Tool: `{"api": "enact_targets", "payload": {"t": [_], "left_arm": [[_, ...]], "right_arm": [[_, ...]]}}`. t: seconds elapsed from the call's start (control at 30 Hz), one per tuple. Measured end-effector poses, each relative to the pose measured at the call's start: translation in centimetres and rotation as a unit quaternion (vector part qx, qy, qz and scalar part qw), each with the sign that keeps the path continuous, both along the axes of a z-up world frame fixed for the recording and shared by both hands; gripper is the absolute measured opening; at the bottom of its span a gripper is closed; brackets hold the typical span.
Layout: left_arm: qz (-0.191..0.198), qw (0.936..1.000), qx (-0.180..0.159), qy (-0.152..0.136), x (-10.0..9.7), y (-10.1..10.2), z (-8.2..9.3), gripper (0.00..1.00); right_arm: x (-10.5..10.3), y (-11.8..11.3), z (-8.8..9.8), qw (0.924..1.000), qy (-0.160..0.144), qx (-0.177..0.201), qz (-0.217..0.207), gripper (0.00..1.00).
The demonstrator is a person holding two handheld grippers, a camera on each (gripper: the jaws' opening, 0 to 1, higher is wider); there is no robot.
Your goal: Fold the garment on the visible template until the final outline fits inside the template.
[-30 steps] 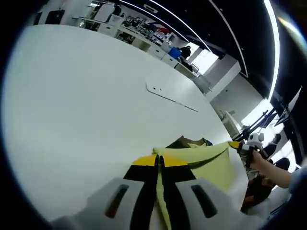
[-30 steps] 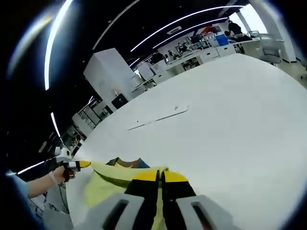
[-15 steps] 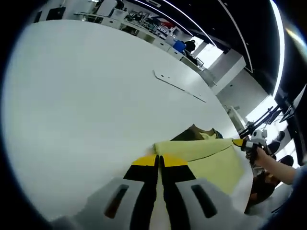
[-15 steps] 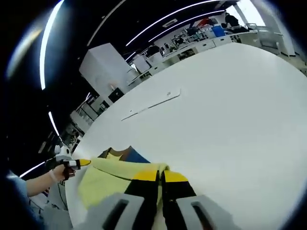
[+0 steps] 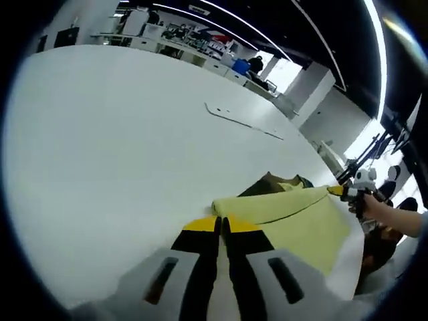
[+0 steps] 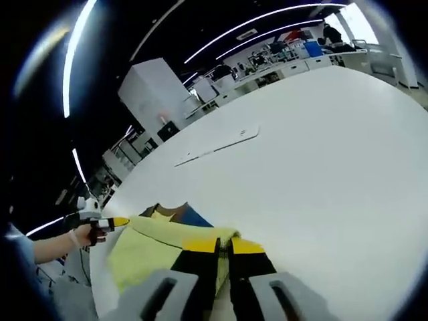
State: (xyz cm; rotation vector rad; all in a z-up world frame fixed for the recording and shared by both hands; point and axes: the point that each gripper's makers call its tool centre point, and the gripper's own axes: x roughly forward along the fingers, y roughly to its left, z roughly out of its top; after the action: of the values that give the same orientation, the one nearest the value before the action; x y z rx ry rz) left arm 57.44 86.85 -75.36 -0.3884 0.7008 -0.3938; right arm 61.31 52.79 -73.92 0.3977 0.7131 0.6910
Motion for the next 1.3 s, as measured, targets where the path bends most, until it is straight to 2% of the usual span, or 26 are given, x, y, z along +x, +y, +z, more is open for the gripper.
{"api": "enact_targets", "payload": {"t": [0.07, 0.1, 0.13, 0.2, 0.3, 0.43, 0.53, 0.6, 0.77, 0.9, 1.03, 1.17, 1.3], "left_arm": [[-0.019, 0.9995, 0.011, -0.022, 0.0, -0.1, 0.2, 0.27], [-0.034, 0.9979, 0.012, -0.053, 0.4, -0.4, 1.1, 0.37], [-0.042, 0.9985, 0.006, -0.033, -0.7, -0.7, 0.9, 0.42], [-0.059, 0.9975, 0.003, -0.038, -1.4, -1.0, 1.4, 0.47], [-0.074, 0.9965, -0.012, -0.038, -2.3, -1.3, 2.0, 0.48], [-0.089, 0.9952, -0.007, -0.041, -2.8, -1.4, 2.1, 0.51], [-0.097, 0.9937, -0.036, -0.042, -2.8, -1.9, 2.6, 0.56], [-0.107, 0.9925, -0.041, -0.044, -2.8, -2.2, 2.7, 0.6], [-0.115, 0.9915, -0.041, -0.044, -2.7, -2.4, 2.5, 0.59], [-0.12, 0.9913, -0.043, -0.033, -2.6, -2.7, 1.9, 0.59], [-0.124, 0.9907, -0.046, -0.034, -2.4, -3.2, 1.8, 0.58], [-0.131, 0.9894, -0.049, -0.039, -1.7, -3.8, 2.3, 0.57], [-0.122, 0.9892, -0.06, -0.054, -0.4, -4.0, 3.1, 0.57]], "right_arm": [[-0.1, 0.0, 0.3, 0.9998, -0.018, 0.0, 0.007, 0.26], [0.0, -0.2, 0.2, 0.9997, -0.02, -0.002, 0.011, 0.28], [-0.1, -0.2, 0.2, 0.9996, -0.024, -0.001, 0.017, 0.3], [-0.5, -0.2, 0.3, 0.9994, -0.023, 0.004, 0.025, 0.31], [-1.1, -0.1, 0.5, 0.9991, -0.028, 0.008, 0.031, 0.34], [-1.5, 0.2, 0.8, 0.9986, -0.031, 0.018, 0.039, 0.36], [-1.8, 0.6, 1.0, 0.998, -0.033, 0.02, 0.05, 0.45], [-1.9, 0.7, 1.1, 0.9975, -0.042, 0.013, 0.056, 0.5], [-2.0, 1.0, 1.0, 0.9968, -0.038, 0.017, 0.068, 0.54], [-2.5, 1.6, 0.7, 0.9958, -0.037, 0.009, 0.084, 0.54], [-2.8, 2.3, 0.7, 0.995, -0.034, 0.016, 0.092, 0.53], [-2.4, 2.8, 0.8, 0.9948, -0.035, 0.019, 0.093, 0.53], [-1.7, 3.4, 1.1, 0.9947, -0.039, 0.025, 0.092, 0.53]]}}
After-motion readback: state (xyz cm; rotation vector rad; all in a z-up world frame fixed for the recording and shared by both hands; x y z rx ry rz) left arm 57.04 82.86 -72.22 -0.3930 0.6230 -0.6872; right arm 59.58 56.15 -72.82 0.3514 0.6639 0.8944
